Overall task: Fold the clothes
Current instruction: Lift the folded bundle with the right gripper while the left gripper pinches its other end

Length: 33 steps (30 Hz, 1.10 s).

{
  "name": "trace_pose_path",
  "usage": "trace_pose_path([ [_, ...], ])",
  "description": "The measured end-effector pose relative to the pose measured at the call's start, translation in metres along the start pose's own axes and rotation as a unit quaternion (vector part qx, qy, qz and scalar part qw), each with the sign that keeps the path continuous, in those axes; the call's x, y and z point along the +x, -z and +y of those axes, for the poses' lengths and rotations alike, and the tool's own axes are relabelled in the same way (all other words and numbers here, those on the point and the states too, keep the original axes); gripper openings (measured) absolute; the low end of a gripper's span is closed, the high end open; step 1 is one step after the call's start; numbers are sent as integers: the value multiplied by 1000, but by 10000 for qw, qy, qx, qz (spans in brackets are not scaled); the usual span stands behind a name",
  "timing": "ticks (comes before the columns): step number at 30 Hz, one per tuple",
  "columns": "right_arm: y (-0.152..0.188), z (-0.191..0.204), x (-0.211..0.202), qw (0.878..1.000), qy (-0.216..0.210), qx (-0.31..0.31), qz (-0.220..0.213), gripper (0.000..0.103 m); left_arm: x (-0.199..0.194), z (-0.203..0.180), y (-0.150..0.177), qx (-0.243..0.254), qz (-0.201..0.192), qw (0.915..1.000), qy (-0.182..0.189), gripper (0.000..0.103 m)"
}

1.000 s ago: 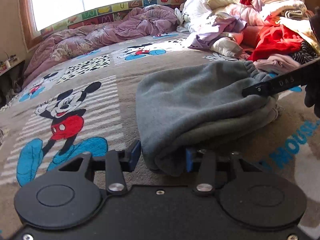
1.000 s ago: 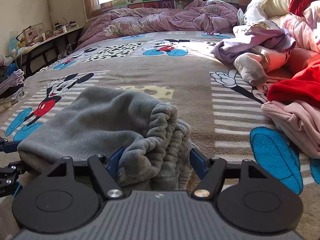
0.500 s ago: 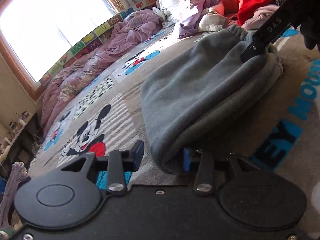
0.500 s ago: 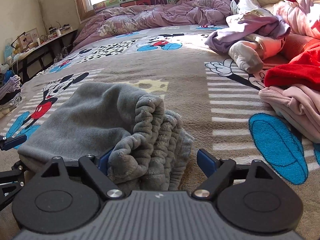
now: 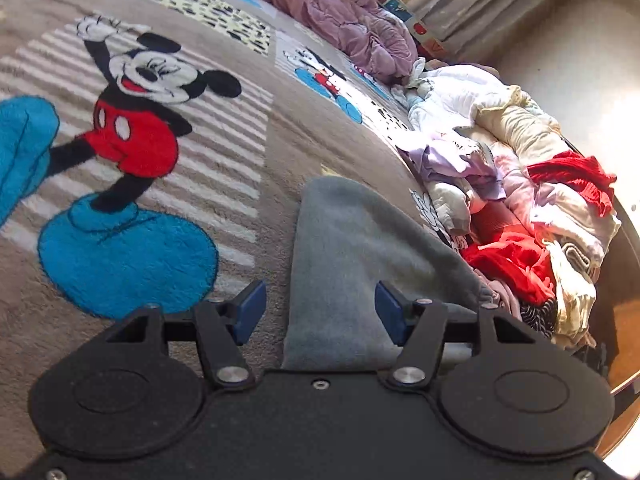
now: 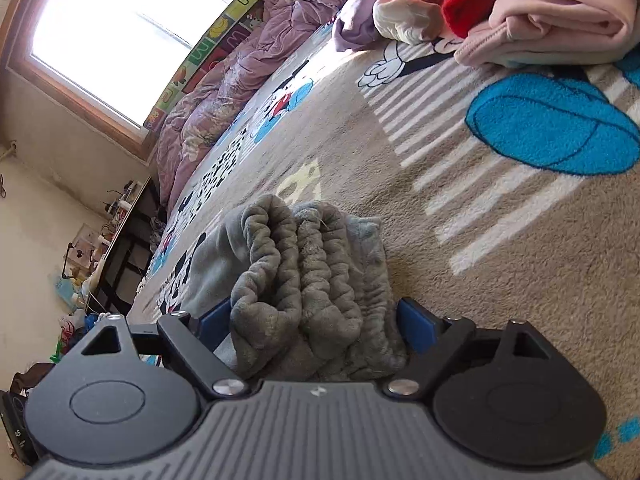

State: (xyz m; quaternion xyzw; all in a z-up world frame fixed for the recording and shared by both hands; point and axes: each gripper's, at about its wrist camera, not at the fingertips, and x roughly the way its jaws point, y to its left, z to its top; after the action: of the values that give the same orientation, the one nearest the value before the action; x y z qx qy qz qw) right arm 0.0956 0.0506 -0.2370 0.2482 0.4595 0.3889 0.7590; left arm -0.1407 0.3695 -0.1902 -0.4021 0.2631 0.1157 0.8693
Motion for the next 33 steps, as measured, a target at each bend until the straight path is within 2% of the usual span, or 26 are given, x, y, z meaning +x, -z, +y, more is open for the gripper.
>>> trace_pose_path([
  [3, -3, 1, 9, 9999, -109, -32, 34, 89, 22, 10, 4, -466, 255, 9985, 89, 59],
  [5, -5, 3, 17, 9999, -92, -136, 56, 82, 38, 8, 9, -756, 281, 9966, 187, 57],
  [6, -5, 5, 21, 9998, -74, -178, 59, 75, 45, 7, 12, -855, 277, 9957, 209, 53],
  [7, -6, 5, 24, 9999, -89, -142, 42, 75, 45, 0, 13, -735, 194, 9971, 105, 50],
  [9, -7, 4, 26, 9999, -128, -29, 4, 72, 37, -6, 15, -677, 79, 9976, 83, 37],
  [12, -5, 5, 17, 9992, -342, 186, 67, 64, 6, -18, 15, -564, -81, 9983, 86, 32],
  [15, 13, 18, -5, 9959, -763, 312, 362, 60, -48, -23, 29, -401, -183, 9989, 140, 32],
  [16, 23, 22, -12, 9952, -800, 289, 482, 61, -62, -20, 37, -406, -155, 9990, 111, 33],
  [17, 34, 27, -18, 9943, -837, 266, 602, 63, -74, -16, 45, -413, -113, 9991, 67, 40],
  [18, 45, 28, -20, 9947, -739, 221, 680, 70, -71, -8, 51, -435, -1, 9990, -54, 52],
  [19, 55, 28, -18, 9963, -484, 58, 705, 74, -69, 1, 58, -456, 112, 9987, -174, 56],
  [21, 66, 33, -19, 9973, -364, -264, 574, 76, -64, 17, 70, -509, 308, 9975, -377, 59],
  [23, 69, 40, -25, 9978, -240, -354, 512, 79, -65, 23, 69, -615, 252, 9974, -272, 61],
  [25, 69, 41, -29, 9982, -138, -392, 440, 88, -64, 25, 66, -675, 255, 9971, -246, 62],
  [27, 69, 43, -34, 9984, -35, -429, 368, 88, -59, 23, 61, -656, 247, 9972, -255, 62],
  [29, 69, 32, -28, 9989, -143, -183, 397, 90, -48, 22, 59, -733, 311, 9966, -201, 61],
  [31, 72, 31, -22, 9992, -203, -139, 309, 92, -37, 21, 59, -822, 377, 9958, -157, 52],
  [32, 74, 35, -18, 9989, -229, -193, 362, 86, -35, 18, 60, -739, 368, 9964, -170, 44],
  [33, 77, 40, -13, 9984, -255, -264, 441, 67, -39, 17, 60, -723, 319, 9968, -130, 37],
])
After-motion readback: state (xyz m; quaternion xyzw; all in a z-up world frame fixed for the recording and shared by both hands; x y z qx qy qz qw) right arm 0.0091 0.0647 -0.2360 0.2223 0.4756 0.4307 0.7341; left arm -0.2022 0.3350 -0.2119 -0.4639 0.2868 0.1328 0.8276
